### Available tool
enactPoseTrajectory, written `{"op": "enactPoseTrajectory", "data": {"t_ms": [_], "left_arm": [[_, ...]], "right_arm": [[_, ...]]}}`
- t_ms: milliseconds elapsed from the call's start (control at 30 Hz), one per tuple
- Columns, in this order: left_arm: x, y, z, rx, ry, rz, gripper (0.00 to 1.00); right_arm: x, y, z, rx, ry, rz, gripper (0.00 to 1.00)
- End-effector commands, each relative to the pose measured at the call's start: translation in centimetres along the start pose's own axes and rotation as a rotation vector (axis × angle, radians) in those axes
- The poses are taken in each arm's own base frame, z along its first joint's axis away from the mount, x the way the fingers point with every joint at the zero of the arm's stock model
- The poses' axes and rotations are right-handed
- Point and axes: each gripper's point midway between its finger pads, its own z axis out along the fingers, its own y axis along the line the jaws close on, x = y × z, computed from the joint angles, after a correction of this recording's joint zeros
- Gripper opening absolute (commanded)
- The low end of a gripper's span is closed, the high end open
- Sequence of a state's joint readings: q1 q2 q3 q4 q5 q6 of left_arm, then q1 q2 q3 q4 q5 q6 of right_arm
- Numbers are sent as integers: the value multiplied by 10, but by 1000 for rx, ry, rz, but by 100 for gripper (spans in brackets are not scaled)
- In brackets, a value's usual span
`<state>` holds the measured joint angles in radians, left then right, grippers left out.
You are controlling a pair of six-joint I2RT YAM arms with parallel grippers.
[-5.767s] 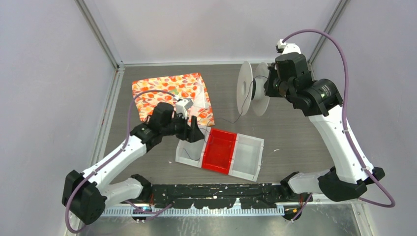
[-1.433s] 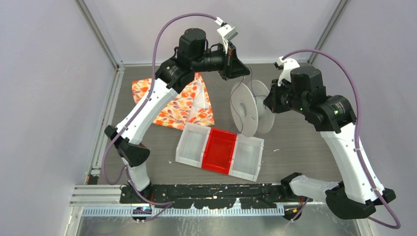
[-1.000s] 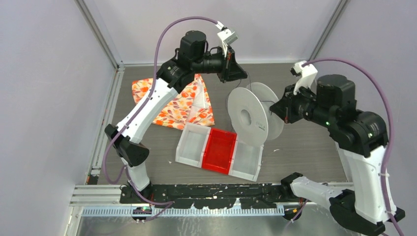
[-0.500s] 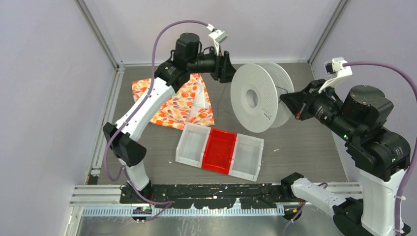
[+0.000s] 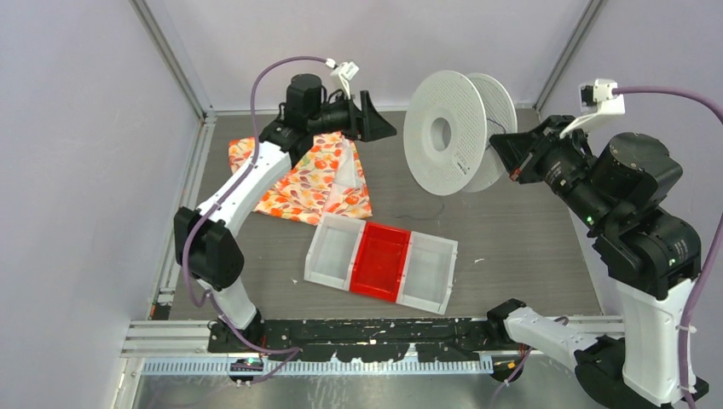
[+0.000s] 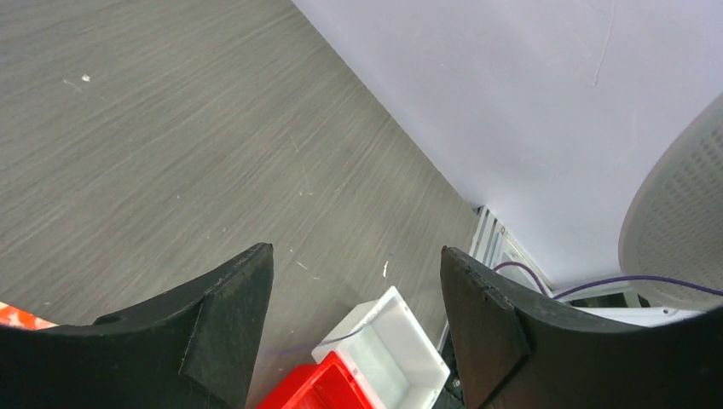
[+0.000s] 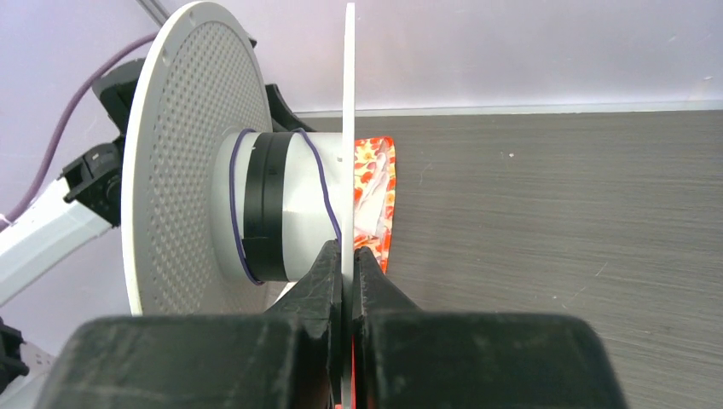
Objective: Wrap the cables
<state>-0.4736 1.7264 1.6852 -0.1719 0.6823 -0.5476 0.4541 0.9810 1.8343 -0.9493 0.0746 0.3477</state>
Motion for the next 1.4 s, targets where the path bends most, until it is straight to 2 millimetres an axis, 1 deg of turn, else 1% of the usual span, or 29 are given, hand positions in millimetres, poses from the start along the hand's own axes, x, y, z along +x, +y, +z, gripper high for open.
{"op": "enactPoseTrajectory", "data": {"t_ms": [0, 167, 267, 333, 433, 500, 567, 700, 767, 867, 933, 967, 1100, 1167, 1233, 1367], "left_arm": [[-20, -33, -15, 84, -92, 81, 73], [6, -23, -16, 102, -103, 83, 73], [24, -13, -17, 91, -114, 67, 73], [34, -13, -18, 102, -120, 80, 73], [55, -15, -15, 101, -101, 141, 74], [73, -19, -11, 94, -84, 204, 74], [86, -20, -9, 82, -84, 279, 74], [89, -13, -12, 24, -137, 436, 75], [89, -9, -14, 8, -140, 483, 75], [96, -4, -15, -7, -131, 536, 76], [101, -4, -14, -2, -143, 561, 76], [106, -3, -13, -5, -146, 572, 76], [122, -6, -3, -2, -146, 618, 77], [130, -12, 5, 17, -137, 645, 75], [139, -16, 11, 21, -128, 747, 75], [145, -21, 19, 33, -169, 829, 75]], "right_arm": [[-52, 14, 1, -29, -177, 56, 1], [-57, 12, 6, -7, -189, 69, 1], [-64, 8, 6, 24, -210, 92, 1], [-68, 4, 7, 51, -229, 112, 1], [-75, -1, 7, 82, -263, 144, 0], [-80, -1, 6, 85, -288, 158, 1], [-84, 1, 7, 77, -299, 162, 0], [-83, 3, 18, 77, -282, 150, 1], [-80, 1, 24, 87, -271, 149, 1], [-79, 2, 29, 84, -266, 151, 1], [-78, 2, 32, 86, -265, 153, 1], [-78, 1, 33, 87, -265, 153, 0], [-80, 1, 34, 92, -273, 161, 0], [-81, 1, 34, 92, -275, 161, 1], [-83, 2, 33, 91, -280, 163, 0], [-85, 2, 31, 89, -284, 161, 1]]}}
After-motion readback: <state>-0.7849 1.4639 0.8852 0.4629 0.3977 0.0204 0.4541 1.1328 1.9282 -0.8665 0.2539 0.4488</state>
